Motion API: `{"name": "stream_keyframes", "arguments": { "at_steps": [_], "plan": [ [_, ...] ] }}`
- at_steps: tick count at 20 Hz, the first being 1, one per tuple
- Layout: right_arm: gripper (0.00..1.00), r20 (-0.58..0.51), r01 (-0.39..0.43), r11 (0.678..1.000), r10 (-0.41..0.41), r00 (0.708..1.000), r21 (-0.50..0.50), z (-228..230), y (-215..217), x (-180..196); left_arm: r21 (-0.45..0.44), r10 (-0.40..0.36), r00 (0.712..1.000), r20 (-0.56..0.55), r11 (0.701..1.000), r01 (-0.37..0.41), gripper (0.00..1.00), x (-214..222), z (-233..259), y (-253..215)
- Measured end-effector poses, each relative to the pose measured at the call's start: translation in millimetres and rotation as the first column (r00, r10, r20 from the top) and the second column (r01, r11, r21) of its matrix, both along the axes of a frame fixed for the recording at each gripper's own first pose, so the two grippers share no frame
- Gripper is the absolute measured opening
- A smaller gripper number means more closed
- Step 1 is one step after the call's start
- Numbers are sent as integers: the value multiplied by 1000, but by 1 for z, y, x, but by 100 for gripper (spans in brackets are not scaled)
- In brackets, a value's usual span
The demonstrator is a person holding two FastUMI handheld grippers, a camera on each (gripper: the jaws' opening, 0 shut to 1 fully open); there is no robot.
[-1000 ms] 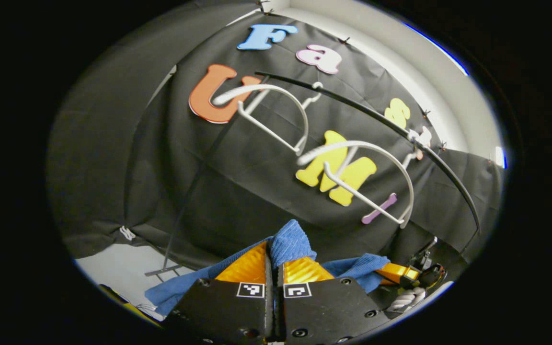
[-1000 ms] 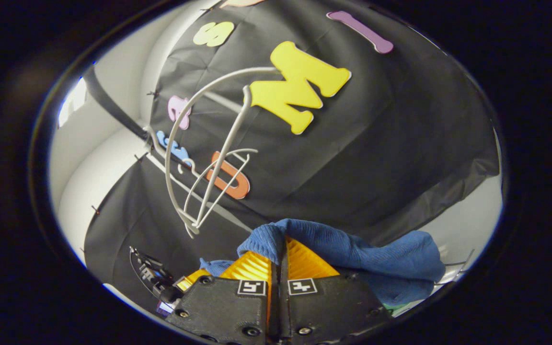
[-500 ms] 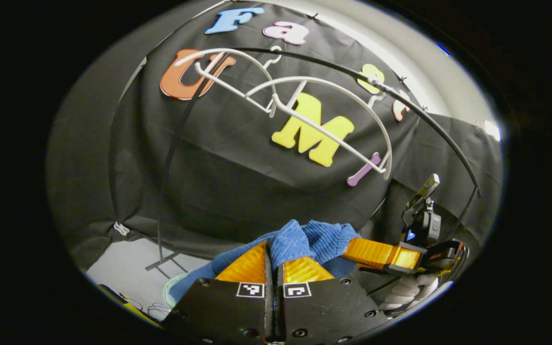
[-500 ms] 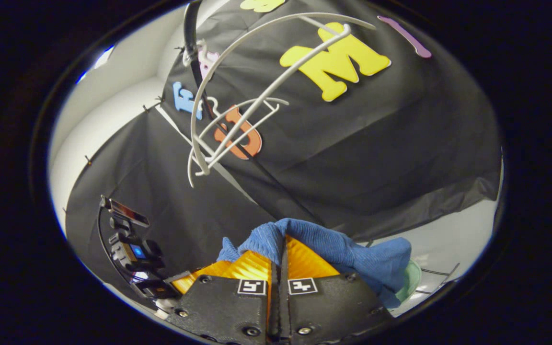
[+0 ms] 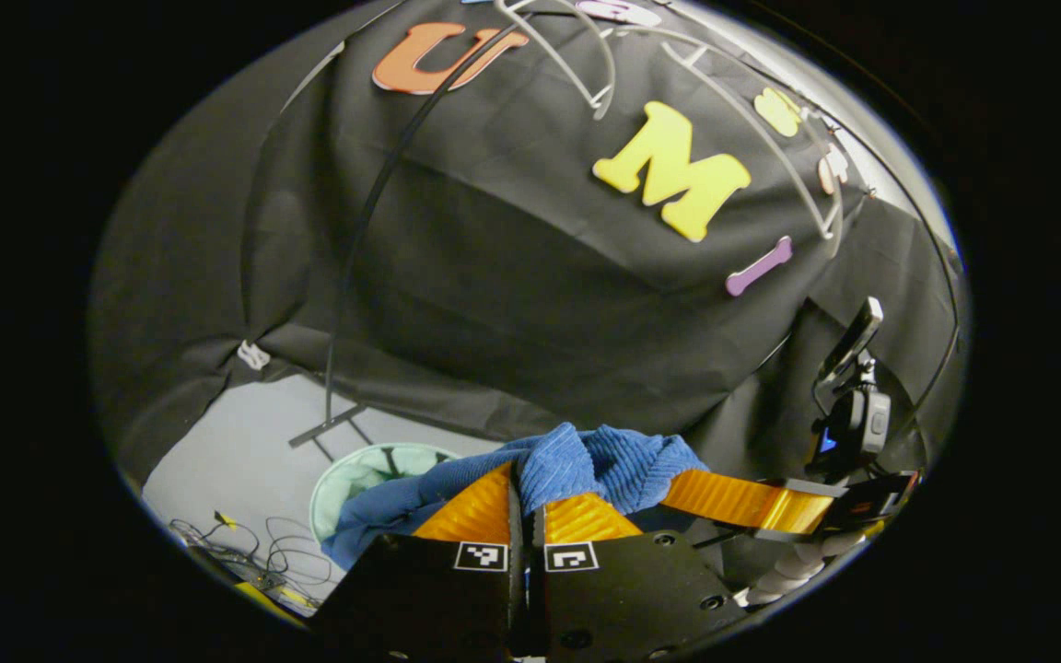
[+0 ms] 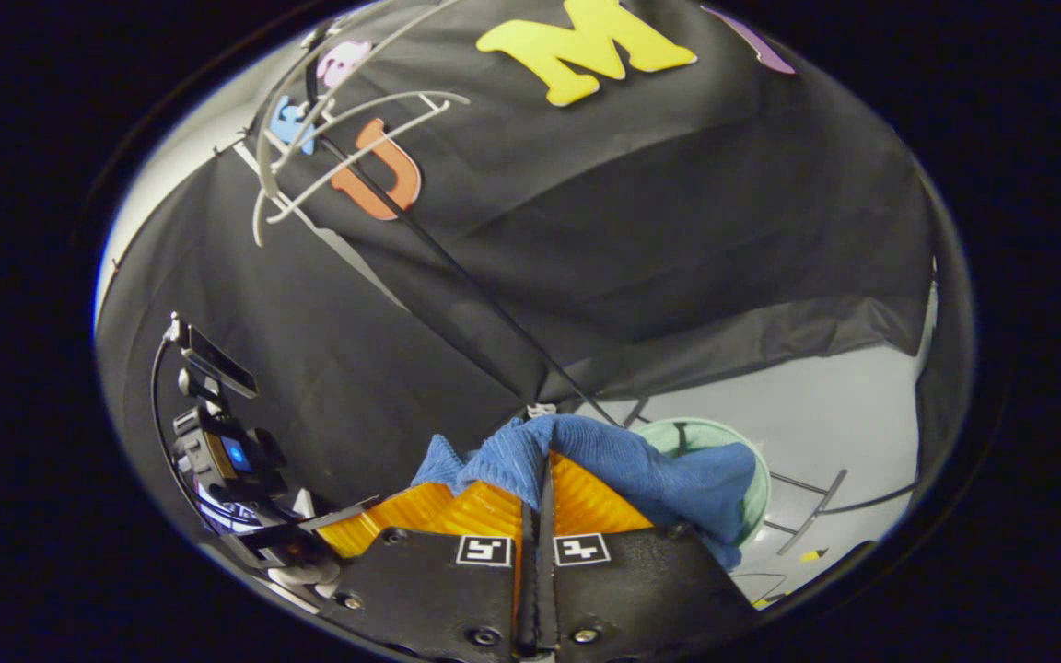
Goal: Grasp the clothes on the hanger with both hands and then place them into the laundry hamper below.
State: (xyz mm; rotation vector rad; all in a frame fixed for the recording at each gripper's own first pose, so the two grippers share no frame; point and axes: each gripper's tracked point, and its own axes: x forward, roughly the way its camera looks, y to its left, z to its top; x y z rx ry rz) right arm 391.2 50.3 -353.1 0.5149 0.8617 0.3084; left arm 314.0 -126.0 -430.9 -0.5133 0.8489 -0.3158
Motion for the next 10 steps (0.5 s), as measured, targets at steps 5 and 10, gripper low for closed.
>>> {"name": "stream_keyframes", "arguments": {
  "at_steps": [5, 10],
  "plan": [
    [4, -98, -16, 992, 4, 995, -128, -50, -9, -16, 131, 39, 992, -119, 991, -23, 1, -19, -40, 14],
    [4, -148, -48, 970, 13, 989, -238, -66, -26, -23, 243, 44, 981, -191, 970, 4, 1, -44, -63, 37]
  ]
}}
